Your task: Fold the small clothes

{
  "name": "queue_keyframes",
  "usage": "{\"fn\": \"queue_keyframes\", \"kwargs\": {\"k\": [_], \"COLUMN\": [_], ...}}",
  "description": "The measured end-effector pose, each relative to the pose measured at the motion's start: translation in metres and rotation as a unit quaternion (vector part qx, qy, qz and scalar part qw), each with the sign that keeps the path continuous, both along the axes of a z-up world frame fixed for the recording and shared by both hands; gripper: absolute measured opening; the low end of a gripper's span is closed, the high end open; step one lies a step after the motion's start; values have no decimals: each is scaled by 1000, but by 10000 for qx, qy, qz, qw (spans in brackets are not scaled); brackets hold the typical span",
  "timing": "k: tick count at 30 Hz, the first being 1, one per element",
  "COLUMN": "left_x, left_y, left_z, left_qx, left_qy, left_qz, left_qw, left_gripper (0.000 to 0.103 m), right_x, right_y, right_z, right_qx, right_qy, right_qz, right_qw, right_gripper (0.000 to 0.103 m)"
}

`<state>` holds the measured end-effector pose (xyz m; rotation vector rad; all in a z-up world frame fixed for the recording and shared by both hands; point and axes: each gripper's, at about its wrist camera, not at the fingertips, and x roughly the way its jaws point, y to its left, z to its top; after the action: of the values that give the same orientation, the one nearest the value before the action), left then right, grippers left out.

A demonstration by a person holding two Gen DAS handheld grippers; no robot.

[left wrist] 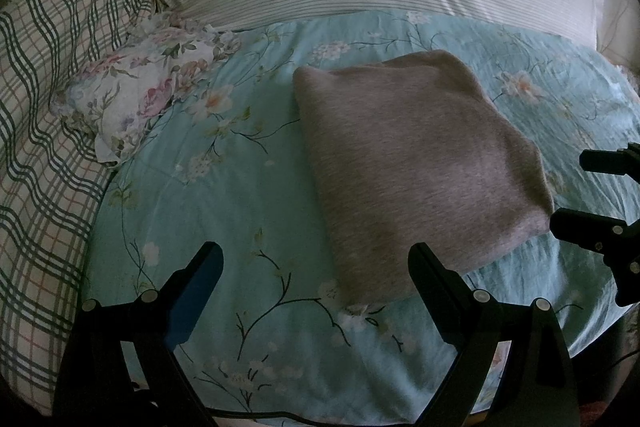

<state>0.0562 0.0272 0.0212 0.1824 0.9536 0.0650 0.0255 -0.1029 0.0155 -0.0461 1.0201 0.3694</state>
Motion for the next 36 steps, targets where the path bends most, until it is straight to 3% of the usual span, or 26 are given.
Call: {"fn": "queue_keyframes", "kwargs": {"k": [25,36], "left_x": [1,21], "left_y": [-1,4], "left_z": [0,-10], "left_qx": [-3,56], "left_qy": [4,32], "left_qz": [-15,4], "left_qw": [10000,10000], "left_gripper": [94,94], "right_x": [7,25], "right_y": [-3,-8], "right_z": [0,-5], "right_qx": [35,124], "right_qy": [10,9], "right_qz": [-34,-213], "right_qw": [10000,9997], "right_gripper": [102,102]}}
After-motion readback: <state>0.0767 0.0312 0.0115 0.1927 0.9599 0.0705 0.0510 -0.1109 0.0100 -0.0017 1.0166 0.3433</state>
